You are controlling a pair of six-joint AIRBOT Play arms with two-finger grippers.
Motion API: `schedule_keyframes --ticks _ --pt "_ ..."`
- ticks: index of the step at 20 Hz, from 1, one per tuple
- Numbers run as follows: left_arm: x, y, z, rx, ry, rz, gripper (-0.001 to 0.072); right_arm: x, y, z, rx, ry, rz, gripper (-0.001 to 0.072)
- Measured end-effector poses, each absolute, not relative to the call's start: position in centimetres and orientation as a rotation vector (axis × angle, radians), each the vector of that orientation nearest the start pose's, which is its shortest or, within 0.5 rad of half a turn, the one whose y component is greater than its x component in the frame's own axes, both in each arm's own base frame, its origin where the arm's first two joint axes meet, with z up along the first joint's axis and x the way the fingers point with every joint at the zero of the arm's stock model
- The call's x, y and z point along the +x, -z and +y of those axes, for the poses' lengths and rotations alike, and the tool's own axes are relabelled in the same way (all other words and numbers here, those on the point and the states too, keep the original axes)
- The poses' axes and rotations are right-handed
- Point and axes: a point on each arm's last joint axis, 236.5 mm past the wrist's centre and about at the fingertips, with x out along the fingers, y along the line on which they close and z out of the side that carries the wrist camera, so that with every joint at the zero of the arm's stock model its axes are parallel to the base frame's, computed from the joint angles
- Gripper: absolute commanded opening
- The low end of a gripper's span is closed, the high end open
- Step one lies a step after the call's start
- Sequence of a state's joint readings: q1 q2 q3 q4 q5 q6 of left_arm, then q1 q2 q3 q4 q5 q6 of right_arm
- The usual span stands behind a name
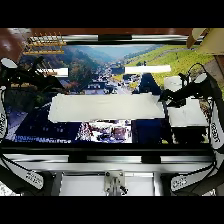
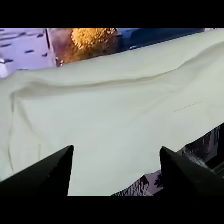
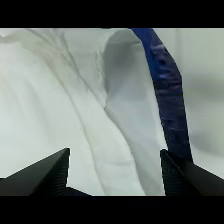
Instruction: Fold the shirts.
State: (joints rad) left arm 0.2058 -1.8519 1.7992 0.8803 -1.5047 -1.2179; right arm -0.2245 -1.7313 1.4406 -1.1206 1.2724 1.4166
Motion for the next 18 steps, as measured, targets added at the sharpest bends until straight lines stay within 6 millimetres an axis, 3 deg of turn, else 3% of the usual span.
schedule_keyframes --ticks 4,8,14,15,17,18 --pt "48.3 -2.6 -5.9 -0.404 0.592 1.292 0.0593 43.2 8.9 0.7 0.531 -0.195 1.511 0.0664" --pt "48.2 -2.9 -6.6 -0.392 0.603 1.289 0.0593 43.4 9.7 1.6 0.592 -0.221 1.521 0.0665" --pt "48.0 -3.0 -7.3 -0.382 0.617 1.292 0.0593 43.7 10.6 5.1 0.648 -0.302 1.538 0.0661" --pt "48.0 -3.0 -7.4 -0.381 0.617 1.293 0.0593 43.6 10.8 6.0 0.64 -0.316 1.546 0.0582" --pt "48.0 -3.0 -7.5 -0.381 0.62 1.294 0.0593 43.2 11.5 6.7 0.59 -0.319 1.568 0.0325" --pt "48.0 -3.0 -7.5 -0.38 0.619 1.293 0.0593 43.1 11.8 6.8 0.561 -0.317 1.575 0.0236"
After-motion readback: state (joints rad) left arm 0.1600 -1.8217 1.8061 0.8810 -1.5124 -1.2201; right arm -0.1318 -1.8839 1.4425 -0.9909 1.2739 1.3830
